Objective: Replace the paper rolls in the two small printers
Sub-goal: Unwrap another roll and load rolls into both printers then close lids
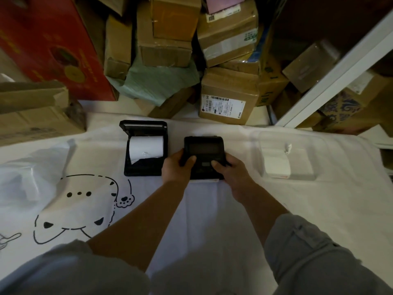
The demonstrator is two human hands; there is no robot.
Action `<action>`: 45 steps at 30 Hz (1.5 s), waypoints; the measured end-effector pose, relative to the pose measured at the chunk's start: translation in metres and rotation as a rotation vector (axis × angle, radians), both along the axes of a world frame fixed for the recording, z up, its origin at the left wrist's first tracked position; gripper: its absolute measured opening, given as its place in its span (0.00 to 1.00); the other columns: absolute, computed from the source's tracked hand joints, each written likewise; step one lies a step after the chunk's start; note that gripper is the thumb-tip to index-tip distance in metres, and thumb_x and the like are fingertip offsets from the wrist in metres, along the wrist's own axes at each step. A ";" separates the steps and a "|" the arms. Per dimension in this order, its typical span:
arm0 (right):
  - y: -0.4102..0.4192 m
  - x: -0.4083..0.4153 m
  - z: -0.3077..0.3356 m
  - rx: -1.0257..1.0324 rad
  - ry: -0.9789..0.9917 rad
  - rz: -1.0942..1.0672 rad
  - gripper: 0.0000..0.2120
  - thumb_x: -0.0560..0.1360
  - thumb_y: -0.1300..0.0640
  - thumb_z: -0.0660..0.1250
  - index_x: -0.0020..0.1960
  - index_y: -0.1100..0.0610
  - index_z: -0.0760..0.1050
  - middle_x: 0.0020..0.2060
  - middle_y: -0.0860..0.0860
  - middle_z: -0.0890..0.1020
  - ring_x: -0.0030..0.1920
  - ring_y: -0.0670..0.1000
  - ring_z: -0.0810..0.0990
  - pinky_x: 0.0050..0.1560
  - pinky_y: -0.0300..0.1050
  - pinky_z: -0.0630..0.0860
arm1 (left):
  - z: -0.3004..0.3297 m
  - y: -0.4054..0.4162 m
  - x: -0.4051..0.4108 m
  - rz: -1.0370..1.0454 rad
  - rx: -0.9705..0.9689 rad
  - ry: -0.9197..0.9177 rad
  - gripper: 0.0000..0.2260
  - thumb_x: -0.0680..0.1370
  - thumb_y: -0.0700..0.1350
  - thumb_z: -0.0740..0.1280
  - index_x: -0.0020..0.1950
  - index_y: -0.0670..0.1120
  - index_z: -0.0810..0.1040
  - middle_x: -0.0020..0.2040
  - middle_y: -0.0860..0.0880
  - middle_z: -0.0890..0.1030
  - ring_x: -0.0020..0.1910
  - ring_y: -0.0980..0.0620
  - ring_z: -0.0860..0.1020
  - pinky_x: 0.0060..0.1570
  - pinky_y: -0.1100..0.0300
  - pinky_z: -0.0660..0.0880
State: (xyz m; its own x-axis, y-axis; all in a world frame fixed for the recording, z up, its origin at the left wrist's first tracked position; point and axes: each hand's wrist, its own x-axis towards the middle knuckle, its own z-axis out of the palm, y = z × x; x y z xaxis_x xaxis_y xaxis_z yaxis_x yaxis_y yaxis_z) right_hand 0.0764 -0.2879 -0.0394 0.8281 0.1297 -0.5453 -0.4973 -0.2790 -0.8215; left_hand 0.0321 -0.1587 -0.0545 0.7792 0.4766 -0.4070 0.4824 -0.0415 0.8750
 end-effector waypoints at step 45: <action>0.143 -0.032 -0.007 -0.393 -0.075 0.100 0.12 0.76 0.51 0.67 0.53 0.58 0.72 0.51 0.60 0.80 0.42 0.58 0.81 0.37 0.48 0.78 | 0.005 0.131 -0.043 -0.022 0.107 0.119 0.16 0.74 0.39 0.70 0.58 0.47 0.69 0.35 0.51 0.75 0.36 0.51 0.76 0.40 0.53 0.79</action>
State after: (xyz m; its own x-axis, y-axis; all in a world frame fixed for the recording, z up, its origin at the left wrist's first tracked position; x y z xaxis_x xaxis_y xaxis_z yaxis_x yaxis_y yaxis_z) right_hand 0.0444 -0.1450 -0.0463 0.8615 0.0057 -0.5078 -0.3941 -0.6230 -0.6757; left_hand -0.0111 -0.0275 -0.0497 0.7390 0.5060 -0.4447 0.5804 -0.1432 0.8016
